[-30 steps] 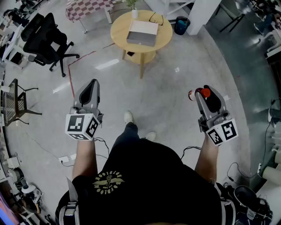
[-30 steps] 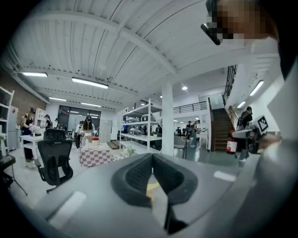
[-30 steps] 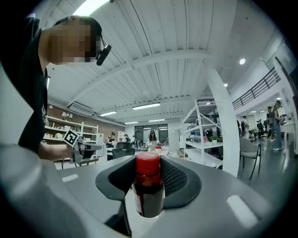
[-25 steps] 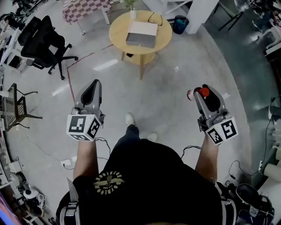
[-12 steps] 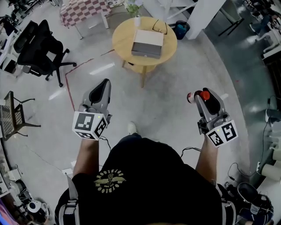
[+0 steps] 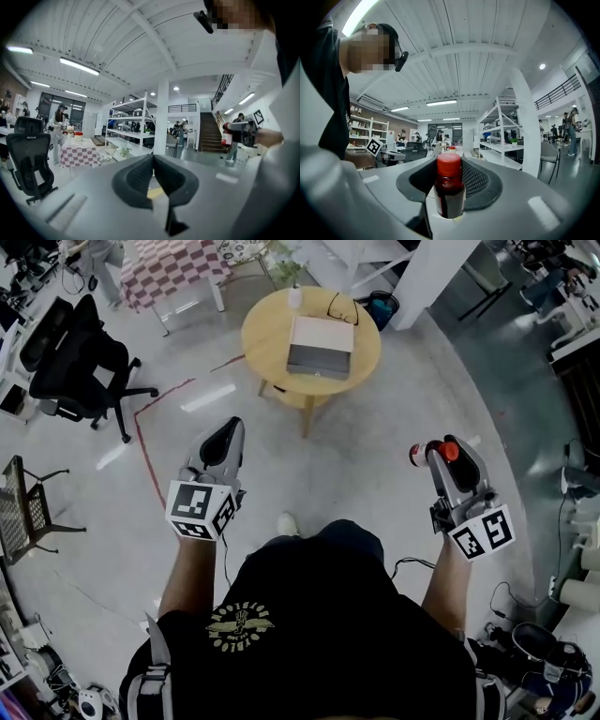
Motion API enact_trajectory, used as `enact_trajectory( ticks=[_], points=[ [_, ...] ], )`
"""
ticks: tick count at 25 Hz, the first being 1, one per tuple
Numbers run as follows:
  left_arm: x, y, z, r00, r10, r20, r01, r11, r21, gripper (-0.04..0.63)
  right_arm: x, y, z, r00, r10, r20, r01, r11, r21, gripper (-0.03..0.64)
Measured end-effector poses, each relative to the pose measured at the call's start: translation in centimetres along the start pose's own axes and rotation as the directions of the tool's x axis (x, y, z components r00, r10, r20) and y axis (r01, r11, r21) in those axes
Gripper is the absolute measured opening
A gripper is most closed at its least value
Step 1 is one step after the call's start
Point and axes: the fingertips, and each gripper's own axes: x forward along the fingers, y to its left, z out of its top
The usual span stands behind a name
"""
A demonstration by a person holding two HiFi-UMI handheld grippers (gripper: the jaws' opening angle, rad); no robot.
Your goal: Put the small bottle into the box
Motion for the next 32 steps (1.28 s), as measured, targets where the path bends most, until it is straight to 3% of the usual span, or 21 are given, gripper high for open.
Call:
enact_trajectory(
  ticks=[6, 15, 21, 32],
  points=[
    [2.5, -0.3, -1.0, 0.999, -0.030, -0.031, 0.030, 0.999, -0.012, 0.000, 0.4, -1.6, -0.3, 0.999, -0.033, -0.010, 0.033, 0.999, 0.009, 0.166],
    [4.2, 0.6, -2.0, 0.998, -0.019, -0.059, 0.020, 1.000, 0.006, 0.000, 3.6, -2.7, -2.5, 1.000, 0.002, -0.027, 0.000, 0.999, 0.040, 0.166],
    [6.1, 1.2, -0.2, 0.999, 0.008, -0.041, -0.008, 1.000, 0.010, 0.000, 5.5, -4.1, -2.4, 0.999, 0.047, 0.001, -0.047, 0.995, 0.084, 0.166],
    [13.7, 0.0, 2.0, 0.999, -0.028, -0.040, 0.029, 0.999, 0.028, 0.000, 8.2, -9.7, -2.4, 0.999, 0.038, 0.006, -0.038, 0.998, 0.049, 0.166]
  ],
)
